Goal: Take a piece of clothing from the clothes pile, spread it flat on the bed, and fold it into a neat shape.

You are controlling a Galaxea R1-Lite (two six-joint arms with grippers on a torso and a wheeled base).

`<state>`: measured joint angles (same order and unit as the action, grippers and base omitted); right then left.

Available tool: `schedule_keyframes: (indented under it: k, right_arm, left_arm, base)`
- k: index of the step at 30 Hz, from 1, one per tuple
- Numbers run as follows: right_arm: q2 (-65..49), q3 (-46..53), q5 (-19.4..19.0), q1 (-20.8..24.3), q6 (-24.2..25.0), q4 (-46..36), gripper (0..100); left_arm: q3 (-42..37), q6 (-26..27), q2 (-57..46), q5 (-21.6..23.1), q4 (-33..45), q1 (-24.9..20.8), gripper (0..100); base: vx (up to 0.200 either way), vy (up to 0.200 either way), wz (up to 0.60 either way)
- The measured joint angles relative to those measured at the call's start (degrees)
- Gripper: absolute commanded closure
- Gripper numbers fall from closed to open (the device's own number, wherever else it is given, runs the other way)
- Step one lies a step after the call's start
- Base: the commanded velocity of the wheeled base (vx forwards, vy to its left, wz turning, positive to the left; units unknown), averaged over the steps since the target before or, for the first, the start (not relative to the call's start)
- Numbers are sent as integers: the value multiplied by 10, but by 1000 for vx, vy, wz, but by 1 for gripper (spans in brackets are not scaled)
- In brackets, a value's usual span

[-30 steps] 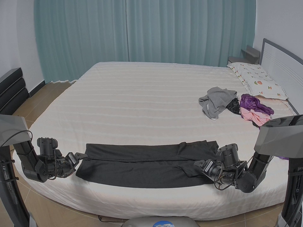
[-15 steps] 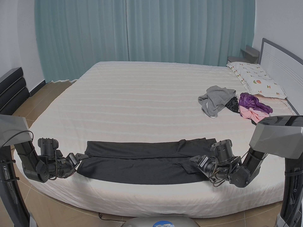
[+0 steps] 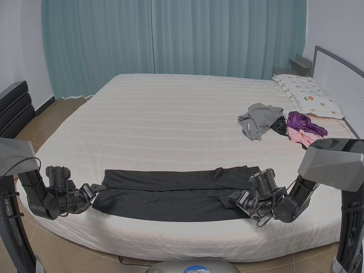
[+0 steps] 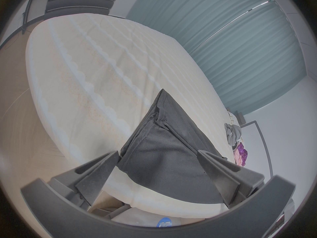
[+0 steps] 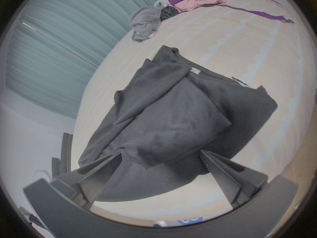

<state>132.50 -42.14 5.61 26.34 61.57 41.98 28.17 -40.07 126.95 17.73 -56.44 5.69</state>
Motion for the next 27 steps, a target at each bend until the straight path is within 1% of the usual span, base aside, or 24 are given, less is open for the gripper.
schedule_keyframes:
  k: [3, 12, 13, 18, 23, 27]
  right_arm:
    - [-2, -10, 6, 1, 0, -25, 0]
    - [3, -30, 9, -2, 1, -27, 0]
    - [4, -32, 9, -2, 1, -27, 100]
    - [8, -36, 15, -1, 0, -30, 100]
    - [7, -37, 46, 0, 0, -33, 100]
    - [2, -32, 49, 3, 0, -33, 100]
  left_arm:
    - [0, 0, 1, 0, -2, 0, 0]
    - [0, 0, 3, 0, -3, 0, 0]
    - [1, 0, 4, 0, -3, 0, 0]
    - [0, 0, 4, -1, -3, 0, 0]
    - [0, 0, 4, 0, -3, 0, 0]
    - [0, 0, 4, -1, -3, 0, 0]
  base:
    - [0, 0, 0]
    - [0, 0, 0]
    - [0, 0, 0]
    - [0, 0, 0]
    - [0, 0, 0]
    - [0, 0, 0]
